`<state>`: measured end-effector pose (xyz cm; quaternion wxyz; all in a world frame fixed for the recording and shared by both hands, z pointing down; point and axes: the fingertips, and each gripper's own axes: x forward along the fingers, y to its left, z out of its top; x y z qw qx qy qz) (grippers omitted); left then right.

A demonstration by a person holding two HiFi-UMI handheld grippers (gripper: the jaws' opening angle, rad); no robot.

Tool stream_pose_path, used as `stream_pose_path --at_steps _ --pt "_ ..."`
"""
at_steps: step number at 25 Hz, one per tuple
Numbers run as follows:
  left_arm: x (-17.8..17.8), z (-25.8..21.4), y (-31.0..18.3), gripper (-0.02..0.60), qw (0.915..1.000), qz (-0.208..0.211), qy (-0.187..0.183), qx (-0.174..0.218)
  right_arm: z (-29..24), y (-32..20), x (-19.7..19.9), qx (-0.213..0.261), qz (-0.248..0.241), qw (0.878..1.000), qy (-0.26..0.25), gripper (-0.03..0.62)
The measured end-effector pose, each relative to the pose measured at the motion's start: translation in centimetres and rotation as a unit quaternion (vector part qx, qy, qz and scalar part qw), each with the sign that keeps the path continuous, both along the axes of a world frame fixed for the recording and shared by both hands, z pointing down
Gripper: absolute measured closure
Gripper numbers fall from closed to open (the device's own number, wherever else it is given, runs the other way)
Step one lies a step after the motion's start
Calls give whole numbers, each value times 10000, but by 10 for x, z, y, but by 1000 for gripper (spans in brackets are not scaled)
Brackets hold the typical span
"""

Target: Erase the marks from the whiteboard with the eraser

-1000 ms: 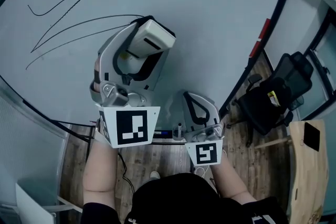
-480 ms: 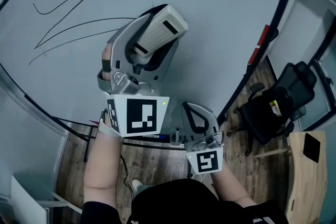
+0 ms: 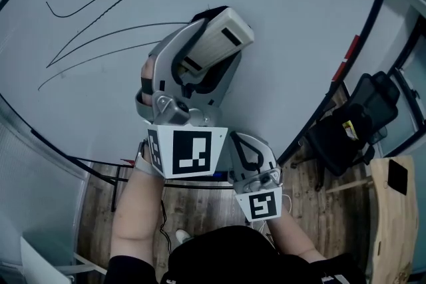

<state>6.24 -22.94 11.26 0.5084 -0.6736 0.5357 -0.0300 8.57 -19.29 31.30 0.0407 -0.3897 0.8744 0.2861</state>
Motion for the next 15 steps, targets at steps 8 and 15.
stream_pose_path --at_steps 8,15 --pt "-3 -2 8 313 9999 19 -148 51 -5 2 -14 -144 31 9996 -237 566" --pt "-45 -4 13 313 9999 -14 159 31 4 7 -50 -169 -9 9998 -101 566"
